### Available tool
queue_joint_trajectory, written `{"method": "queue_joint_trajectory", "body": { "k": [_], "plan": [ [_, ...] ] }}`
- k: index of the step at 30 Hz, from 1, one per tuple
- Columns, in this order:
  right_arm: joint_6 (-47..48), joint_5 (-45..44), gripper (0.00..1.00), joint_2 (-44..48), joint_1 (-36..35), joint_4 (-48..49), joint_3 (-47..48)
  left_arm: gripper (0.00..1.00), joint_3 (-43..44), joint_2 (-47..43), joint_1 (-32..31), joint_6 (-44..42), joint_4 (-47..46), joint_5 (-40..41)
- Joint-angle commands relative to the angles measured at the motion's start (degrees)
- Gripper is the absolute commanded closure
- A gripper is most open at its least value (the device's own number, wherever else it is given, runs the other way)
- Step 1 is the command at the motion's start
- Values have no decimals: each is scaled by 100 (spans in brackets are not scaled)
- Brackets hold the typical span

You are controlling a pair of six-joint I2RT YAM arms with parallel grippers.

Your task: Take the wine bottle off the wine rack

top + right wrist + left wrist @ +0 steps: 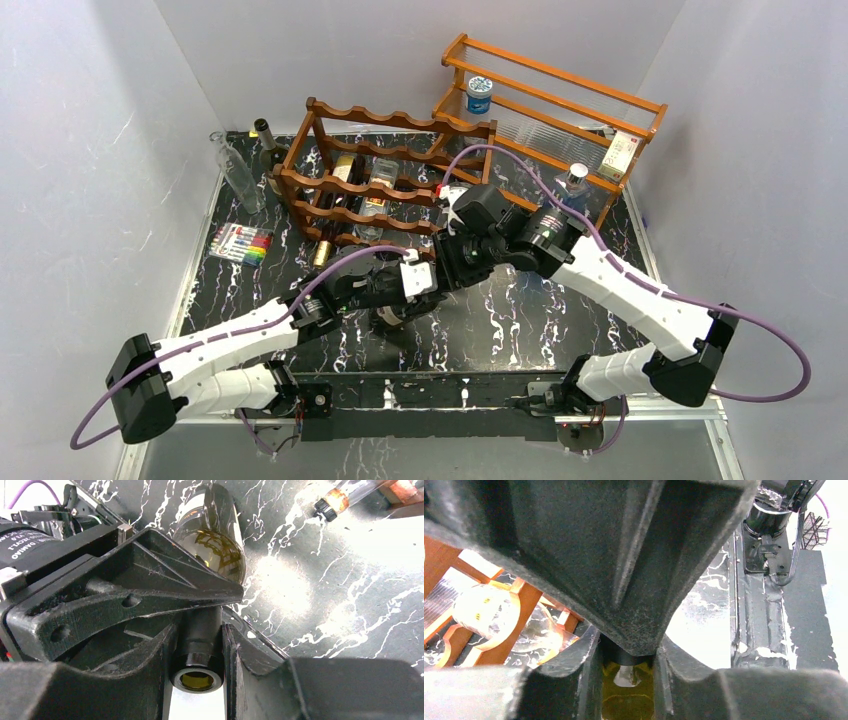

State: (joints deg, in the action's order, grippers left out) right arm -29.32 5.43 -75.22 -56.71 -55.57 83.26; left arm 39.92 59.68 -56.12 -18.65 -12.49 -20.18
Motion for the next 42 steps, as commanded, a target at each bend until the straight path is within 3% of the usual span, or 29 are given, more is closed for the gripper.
{"method": "queue_joint_trajectory", "body": {
  "k": [1,2,3,6,9,15,23,31,42],
  "plan": [
    [108,303,76,449,-33,299,566,94,34,70,48,115,-136,424],
    [165,71,59,469,-33,214,680,100,18,70,55,191,-202,460],
    [251,-110,47,483,-33,139,827,100,-16,49,45,281,-280,484],
    [499,-735,17,481,-33,-141,1379,100,-142,-35,43,637,-596,374],
    [727,-1691,2,440,-29,-501,2165,100,-224,-90,48,1135,-1014,164],
    [1190,-2973,2,603,-33,-205,3491,100,230,538,-259,1999,-1905,-299],
    [1402,-3193,2,1759,-33,1146,2586,100,1084,2136,-838,2068,-3507,529],
    [1276,-3229,2,2140,-41,1207,2409,100,2536,3726,-901,1959,-4504,926],
    [1178,-3156,2,2394,-41,1189,2259,100,4127,5480,-903,2016,-5177,1248]
  ]
}}
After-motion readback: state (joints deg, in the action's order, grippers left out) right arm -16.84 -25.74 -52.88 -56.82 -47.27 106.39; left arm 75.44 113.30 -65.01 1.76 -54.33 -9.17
